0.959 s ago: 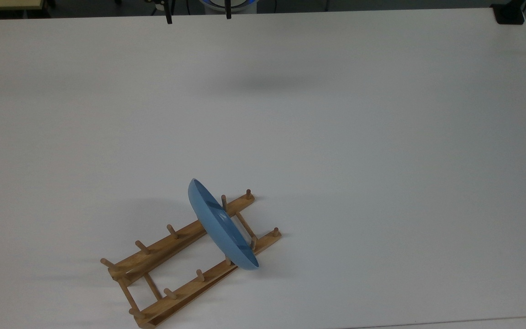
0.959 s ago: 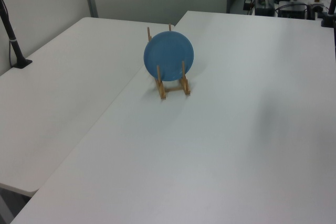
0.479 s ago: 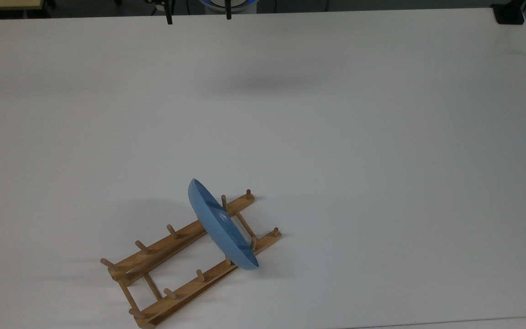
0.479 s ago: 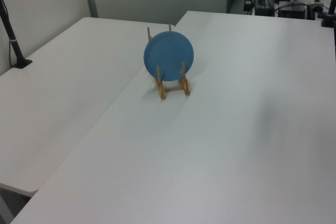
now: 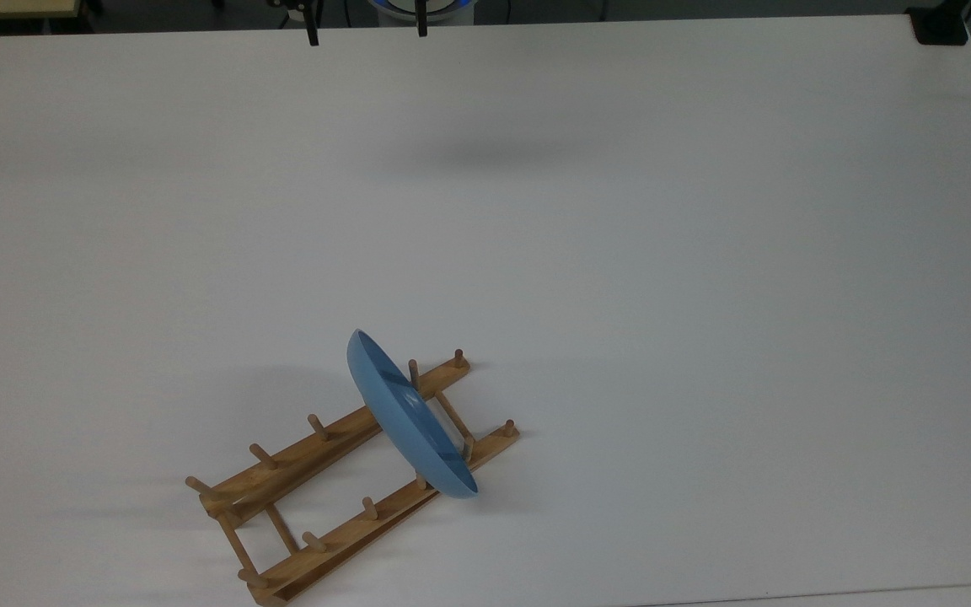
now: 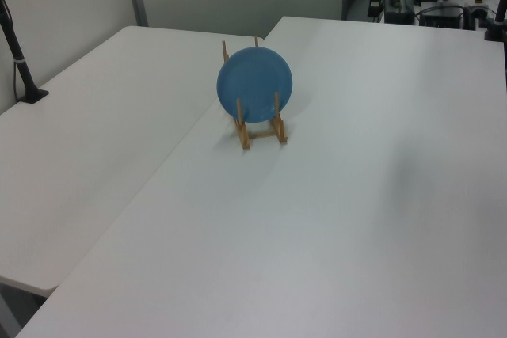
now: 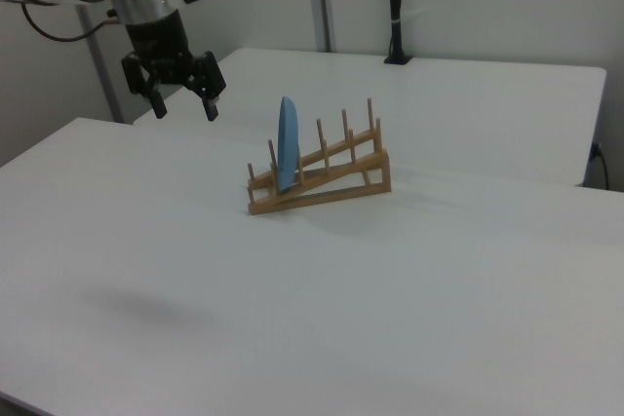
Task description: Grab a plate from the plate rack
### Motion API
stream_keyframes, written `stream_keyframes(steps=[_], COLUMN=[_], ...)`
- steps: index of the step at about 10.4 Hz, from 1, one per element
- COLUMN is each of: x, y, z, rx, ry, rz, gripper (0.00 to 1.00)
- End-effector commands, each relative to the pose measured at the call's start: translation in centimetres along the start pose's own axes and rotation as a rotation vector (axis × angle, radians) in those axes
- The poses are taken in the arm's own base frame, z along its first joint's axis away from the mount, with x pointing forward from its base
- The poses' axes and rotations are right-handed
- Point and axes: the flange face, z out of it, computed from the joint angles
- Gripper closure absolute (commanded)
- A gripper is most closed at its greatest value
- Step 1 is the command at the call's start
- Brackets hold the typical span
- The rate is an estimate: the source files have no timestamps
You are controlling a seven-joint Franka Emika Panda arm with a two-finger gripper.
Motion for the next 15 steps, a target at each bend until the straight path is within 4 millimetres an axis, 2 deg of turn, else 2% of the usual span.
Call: stream_keyframes(steps=[1, 2, 3, 4, 5, 6, 9, 12, 15], x=[-0.7, -0.6, 0.0, 0.4, 1.6, 2.7, 6.5, 9.7, 12.4], y=[0.8, 1.4, 2.8, 3.1, 3.3, 3.6, 4.6, 5.2, 4.7], z=[-0.2, 0.3, 1.8, 2.5, 3.1, 2.8, 4.5, 8.2, 13.2], rx=[0.026, 0.025, 0.026, 0.018, 0.001, -0.019, -0.059, 0.001, 0.009], ry=[-0.014, -0.017, -0.038, -0.039, 0.014, 0.088, 0.293, 0.442, 0.536], rz=[-0.004, -0.01, -0.087, -0.196, -0.217, -0.196, -0.086, 0.069, 0.183], gripper=[0.0, 0.0, 0.0, 0.0, 0.0, 0.0, 0.0, 0.01, 0.07])
